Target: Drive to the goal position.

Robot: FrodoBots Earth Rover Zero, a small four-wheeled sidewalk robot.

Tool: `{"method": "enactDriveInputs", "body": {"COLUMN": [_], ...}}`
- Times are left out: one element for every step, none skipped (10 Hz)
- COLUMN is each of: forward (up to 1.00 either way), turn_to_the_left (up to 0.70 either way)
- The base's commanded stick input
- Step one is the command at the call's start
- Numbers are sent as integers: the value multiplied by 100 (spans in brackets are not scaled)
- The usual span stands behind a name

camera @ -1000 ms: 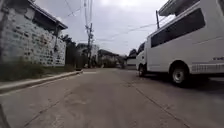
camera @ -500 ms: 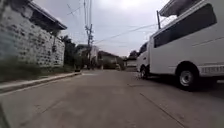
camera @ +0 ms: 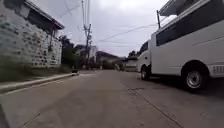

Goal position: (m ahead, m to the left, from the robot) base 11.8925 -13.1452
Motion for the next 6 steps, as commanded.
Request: {"method": "enactDriveInputs", "body": {"forward": [70,70,70,70,70,70], "turn_to_the_left": [0,0,0,0,0,0]}}
